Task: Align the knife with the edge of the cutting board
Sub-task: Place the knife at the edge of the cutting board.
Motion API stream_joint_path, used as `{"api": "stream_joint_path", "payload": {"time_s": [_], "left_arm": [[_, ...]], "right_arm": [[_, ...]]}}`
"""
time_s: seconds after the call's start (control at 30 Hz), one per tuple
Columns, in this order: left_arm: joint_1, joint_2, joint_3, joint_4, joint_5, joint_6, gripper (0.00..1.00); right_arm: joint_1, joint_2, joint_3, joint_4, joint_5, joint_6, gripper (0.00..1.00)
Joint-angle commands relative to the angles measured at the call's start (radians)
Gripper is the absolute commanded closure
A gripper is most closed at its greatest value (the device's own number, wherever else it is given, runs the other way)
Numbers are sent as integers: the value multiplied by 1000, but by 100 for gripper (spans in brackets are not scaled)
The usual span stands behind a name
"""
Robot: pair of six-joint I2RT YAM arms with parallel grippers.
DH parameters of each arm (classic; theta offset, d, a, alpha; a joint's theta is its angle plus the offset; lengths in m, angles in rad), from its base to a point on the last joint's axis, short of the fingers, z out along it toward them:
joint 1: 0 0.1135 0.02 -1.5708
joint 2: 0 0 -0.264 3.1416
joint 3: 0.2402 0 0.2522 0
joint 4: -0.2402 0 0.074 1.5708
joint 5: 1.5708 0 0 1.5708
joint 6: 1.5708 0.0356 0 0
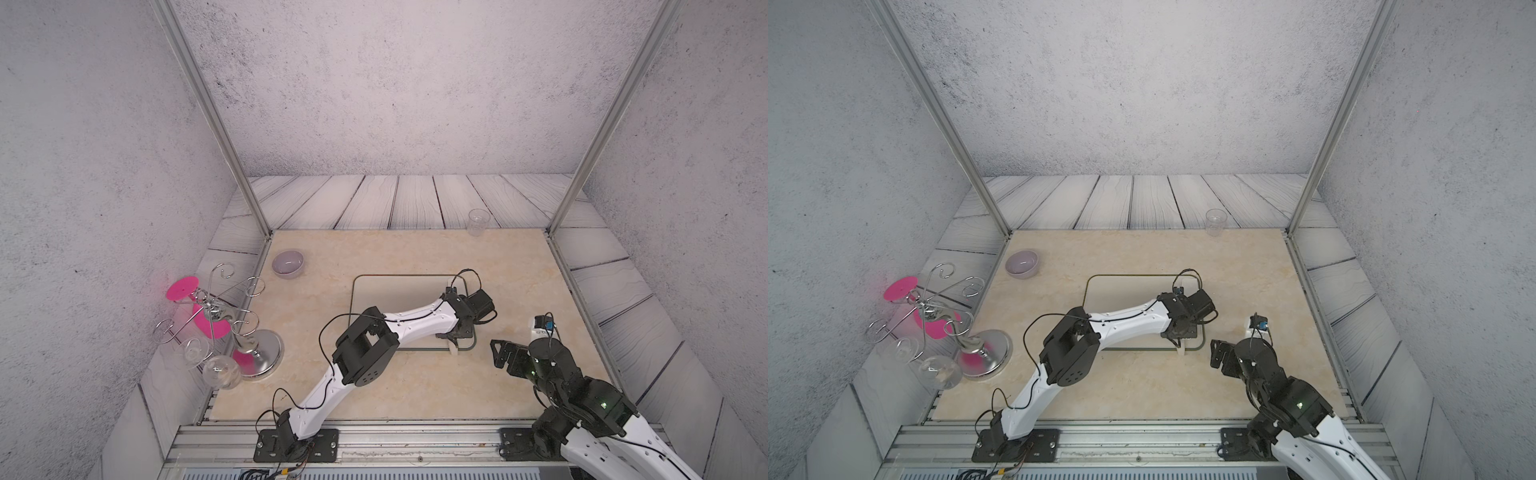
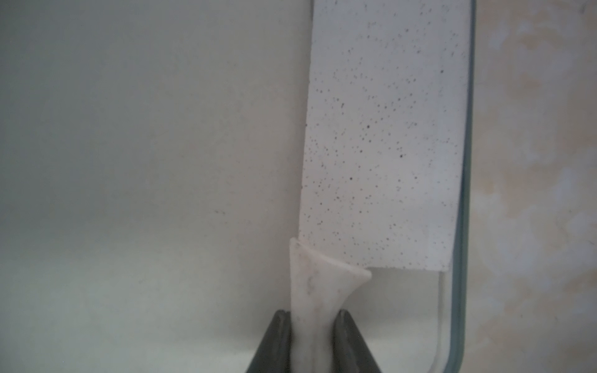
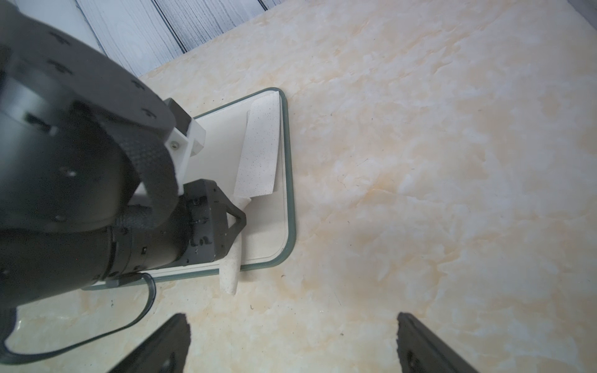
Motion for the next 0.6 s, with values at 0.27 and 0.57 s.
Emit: {"api": "stream_joint_path", "payload": {"time_s": [0.27, 0.57], "left_arm": [[0, 33, 55, -10, 7, -6, 92], [1, 38, 63, -25, 5, -20, 90]], "right_arm": [[0, -2, -5, -17, 19, 1, 1], [0, -2, -6, -17, 20, 2, 1]]}}
